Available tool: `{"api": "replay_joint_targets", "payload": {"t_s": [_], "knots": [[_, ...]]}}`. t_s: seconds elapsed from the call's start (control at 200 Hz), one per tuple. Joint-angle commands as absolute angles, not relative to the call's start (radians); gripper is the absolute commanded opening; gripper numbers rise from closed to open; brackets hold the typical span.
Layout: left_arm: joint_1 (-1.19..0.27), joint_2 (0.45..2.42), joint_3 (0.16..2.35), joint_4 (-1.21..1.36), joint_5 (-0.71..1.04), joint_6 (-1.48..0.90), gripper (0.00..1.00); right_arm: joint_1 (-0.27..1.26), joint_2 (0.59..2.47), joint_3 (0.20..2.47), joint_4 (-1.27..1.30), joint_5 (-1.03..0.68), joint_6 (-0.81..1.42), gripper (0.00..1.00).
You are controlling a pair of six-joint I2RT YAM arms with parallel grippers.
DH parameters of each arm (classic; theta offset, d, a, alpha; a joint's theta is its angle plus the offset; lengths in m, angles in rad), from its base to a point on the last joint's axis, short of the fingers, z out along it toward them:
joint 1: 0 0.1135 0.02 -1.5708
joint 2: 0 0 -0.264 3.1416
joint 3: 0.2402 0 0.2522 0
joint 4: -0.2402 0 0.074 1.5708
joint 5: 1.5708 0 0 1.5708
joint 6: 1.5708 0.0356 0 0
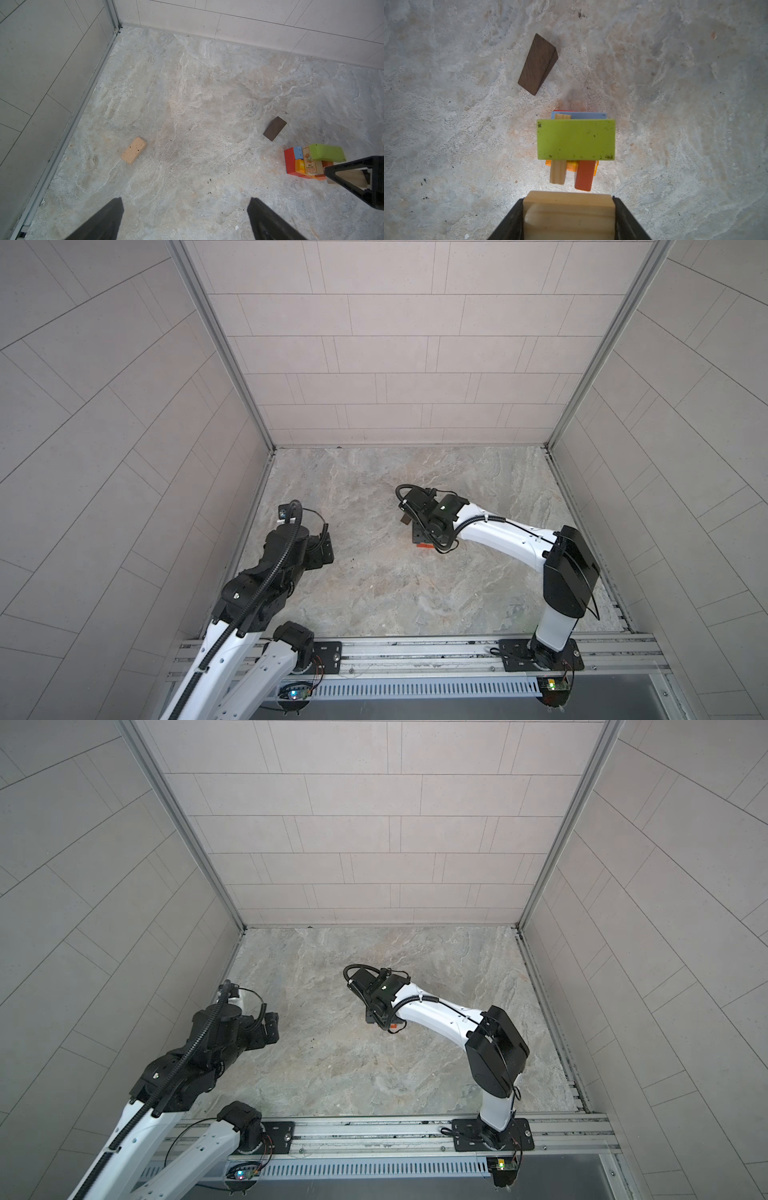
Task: Build the wood block tower
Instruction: 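Lower the pale wood block with the right gripper beside the lime-green block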
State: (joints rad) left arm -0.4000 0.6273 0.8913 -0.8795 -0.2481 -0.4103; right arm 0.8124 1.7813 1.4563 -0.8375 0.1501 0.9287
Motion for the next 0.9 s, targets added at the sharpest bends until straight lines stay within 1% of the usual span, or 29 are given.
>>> {"api": "replay_joint_targets", "payload": {"t_s": [0.0, 0.891], "knots": [[-0.403, 0.625, 0.883, -0.876, -0.259, -0.404, 1.00, 0.801, 1.790, 1.444, -0.834, 0.154, 0.958, 0.55], [-0.403, 0.635, 0.883, -0.877, -0.258, -0.404, 1.00, 0.774, 1.818, 1.438, -0.802, 0.137, 0.946, 0.56]]}}
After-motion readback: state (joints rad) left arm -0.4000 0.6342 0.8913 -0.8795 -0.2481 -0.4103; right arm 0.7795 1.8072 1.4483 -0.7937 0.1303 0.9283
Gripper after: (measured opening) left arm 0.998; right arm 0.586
